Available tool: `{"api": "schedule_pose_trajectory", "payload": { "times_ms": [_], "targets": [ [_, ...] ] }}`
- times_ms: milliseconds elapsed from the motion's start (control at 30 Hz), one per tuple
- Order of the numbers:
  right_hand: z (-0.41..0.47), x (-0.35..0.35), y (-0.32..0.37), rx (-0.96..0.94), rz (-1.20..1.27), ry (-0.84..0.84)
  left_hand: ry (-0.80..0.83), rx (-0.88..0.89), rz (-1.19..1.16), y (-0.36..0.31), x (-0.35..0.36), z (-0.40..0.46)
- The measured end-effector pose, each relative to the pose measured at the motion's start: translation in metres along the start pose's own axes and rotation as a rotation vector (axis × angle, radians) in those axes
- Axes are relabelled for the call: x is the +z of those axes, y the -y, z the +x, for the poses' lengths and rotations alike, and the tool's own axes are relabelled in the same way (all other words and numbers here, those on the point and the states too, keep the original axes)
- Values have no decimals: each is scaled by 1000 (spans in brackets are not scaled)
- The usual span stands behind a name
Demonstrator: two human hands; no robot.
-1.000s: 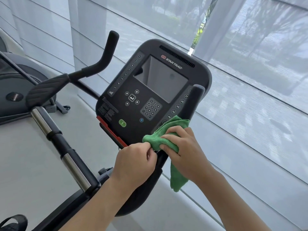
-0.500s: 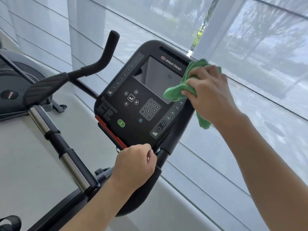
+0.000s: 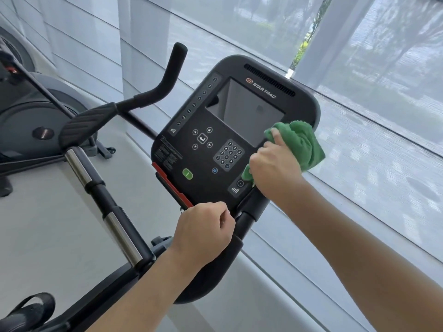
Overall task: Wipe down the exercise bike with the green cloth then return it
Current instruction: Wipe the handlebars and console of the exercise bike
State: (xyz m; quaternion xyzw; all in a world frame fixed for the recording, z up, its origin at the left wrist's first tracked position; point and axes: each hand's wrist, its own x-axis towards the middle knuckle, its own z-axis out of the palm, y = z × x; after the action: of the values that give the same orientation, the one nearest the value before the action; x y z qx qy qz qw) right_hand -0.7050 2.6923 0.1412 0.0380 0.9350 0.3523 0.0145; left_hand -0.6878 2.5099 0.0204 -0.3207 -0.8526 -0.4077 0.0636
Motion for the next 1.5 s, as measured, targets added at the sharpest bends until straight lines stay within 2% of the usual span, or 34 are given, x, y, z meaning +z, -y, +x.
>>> {"api": "schedule_pose_trajectory", "payload": {
  "times_ms": [67, 267, 433, 567, 833, 900, 1000, 1133, 1200, 1233, 1367, 1500],
  "targets": [
    [0, 15, 12, -22, 50, 84, -6, -2, 3, 1, 0, 0],
    [-2, 21, 21, -7, 166, 93, -31, 43, 4, 0, 0, 0],
    [-25, 28, 31, -34, 344, 22, -69, 40, 1, 0, 1, 0],
    [-44, 36, 39, -18, 479, -101, -68, 54, -3, -1, 0, 0],
    [-72, 34, 36, -62, 660, -186, -111, 66, -1, -3, -1, 1],
    [-82, 29, 32, -76, 716, -266, -134, 64, -12, -5, -2, 1],
    [-98, 17, 15, -52, 783, -490, -161, 73, -5, -6, -2, 1],
    [-100, 3, -25, 50, 790, -812, -122, 82, 58, -6, 0, 2],
    [-88, 4, -40, 116, 768, -919, -80, 92, 62, -5, 2, 1],
    [-80, 7, -42, 142, 761, -924, -62, 91, 64, -5, 2, 1],
    [-50, 38, -13, 157, 705, -762, -23, 65, 69, -3, 3, 1],
    [-49, 66, 12, 169, 731, -782, -33, 68, 47, -5, 0, -2]
  ]
}}
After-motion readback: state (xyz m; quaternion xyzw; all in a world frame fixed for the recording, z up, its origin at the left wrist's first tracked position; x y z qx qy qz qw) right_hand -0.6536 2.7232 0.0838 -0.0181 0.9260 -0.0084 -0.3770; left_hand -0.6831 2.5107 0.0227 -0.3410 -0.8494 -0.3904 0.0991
